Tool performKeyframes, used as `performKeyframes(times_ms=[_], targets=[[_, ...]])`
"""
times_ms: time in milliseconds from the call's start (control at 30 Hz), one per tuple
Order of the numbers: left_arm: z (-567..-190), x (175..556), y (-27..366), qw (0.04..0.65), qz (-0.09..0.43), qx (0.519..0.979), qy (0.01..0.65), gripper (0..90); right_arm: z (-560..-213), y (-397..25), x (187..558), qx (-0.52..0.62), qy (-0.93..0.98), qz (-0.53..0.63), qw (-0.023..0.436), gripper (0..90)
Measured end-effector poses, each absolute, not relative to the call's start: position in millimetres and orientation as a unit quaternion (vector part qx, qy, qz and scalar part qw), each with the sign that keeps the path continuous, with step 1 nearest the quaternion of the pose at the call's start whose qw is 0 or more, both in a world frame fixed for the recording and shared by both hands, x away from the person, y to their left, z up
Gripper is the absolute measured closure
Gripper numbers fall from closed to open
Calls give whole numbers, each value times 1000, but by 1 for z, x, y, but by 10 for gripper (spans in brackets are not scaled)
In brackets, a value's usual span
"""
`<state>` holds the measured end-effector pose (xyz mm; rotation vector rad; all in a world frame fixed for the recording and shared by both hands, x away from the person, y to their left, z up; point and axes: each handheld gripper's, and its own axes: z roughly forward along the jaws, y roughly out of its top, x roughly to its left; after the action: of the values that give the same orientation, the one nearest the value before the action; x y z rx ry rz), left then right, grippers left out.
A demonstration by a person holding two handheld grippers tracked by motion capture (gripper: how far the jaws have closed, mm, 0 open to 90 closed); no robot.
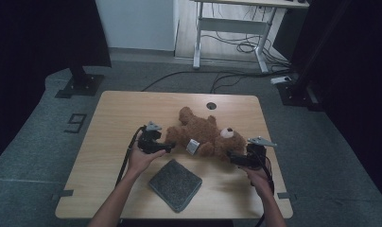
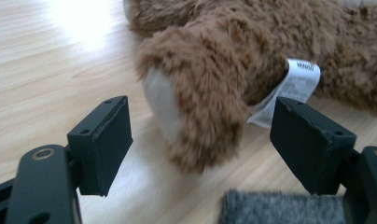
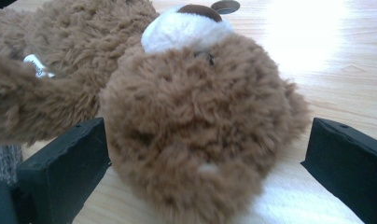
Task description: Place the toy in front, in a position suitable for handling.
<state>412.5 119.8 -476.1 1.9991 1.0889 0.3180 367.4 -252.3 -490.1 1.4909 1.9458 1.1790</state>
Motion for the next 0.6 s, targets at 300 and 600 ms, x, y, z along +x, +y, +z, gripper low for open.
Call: performKeyframes(times_ms=[300, 600], targets=[[-494, 439, 96, 397, 118, 795, 444, 228, -497, -235, 385, 539, 711, 398, 213, 0], [-498, 442, 93, 401, 121, 792, 444, 514, -506, -240, 393, 547, 701, 417, 188, 105]])
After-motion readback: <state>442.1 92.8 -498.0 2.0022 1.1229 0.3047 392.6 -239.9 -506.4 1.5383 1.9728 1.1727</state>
